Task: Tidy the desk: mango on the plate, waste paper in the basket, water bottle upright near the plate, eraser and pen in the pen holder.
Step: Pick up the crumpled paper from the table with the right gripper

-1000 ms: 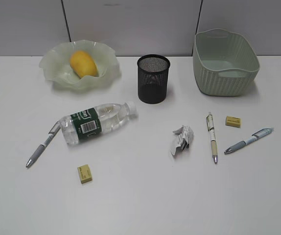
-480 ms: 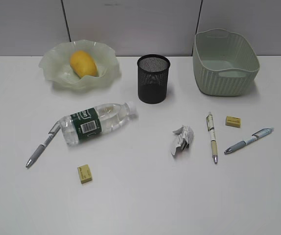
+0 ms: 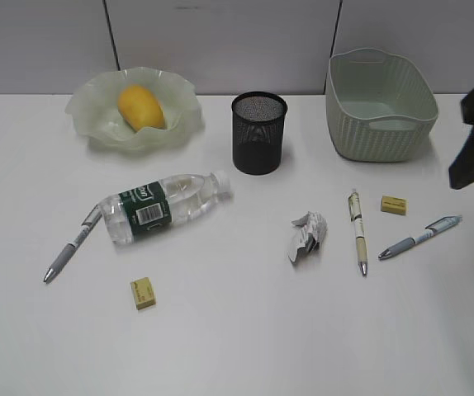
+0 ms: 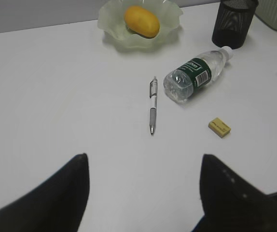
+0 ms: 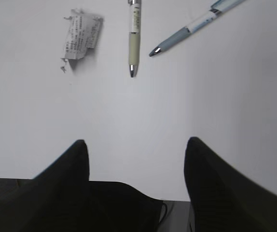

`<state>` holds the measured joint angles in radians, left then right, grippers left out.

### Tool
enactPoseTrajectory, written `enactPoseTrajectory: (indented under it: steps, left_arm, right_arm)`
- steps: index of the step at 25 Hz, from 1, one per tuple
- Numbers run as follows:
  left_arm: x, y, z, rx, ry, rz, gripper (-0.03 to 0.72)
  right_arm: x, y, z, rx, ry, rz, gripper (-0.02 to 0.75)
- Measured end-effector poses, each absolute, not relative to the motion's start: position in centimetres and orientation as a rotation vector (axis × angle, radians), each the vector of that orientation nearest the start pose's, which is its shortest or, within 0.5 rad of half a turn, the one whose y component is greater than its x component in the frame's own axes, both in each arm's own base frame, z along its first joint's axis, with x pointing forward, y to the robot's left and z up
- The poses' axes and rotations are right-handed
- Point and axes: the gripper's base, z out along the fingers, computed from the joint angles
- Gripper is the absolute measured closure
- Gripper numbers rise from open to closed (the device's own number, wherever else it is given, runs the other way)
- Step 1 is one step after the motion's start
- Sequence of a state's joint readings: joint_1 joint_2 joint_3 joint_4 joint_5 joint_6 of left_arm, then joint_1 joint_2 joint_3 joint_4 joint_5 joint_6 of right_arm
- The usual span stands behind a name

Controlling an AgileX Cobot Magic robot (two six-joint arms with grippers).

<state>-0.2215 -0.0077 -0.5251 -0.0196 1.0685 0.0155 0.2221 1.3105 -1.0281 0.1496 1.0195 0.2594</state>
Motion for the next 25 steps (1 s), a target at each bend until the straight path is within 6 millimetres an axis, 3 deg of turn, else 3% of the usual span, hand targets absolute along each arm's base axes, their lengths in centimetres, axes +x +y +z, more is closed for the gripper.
enactPoseTrajectory:
  steps: [12,25]
  left_arm:
    - [-1.0,0.1,28.4,0.240,2.008,-0.154,0.150]
    - [-0.9,0.1,28.3,0.241,2.009,-0.154,0.150]
  right_arm:
    - [27.7,14.4,25.9,0.025,2.936,0.325,0.243]
    - [32.1,17.0,19.5,0.140,2.962,0.364,0.243]
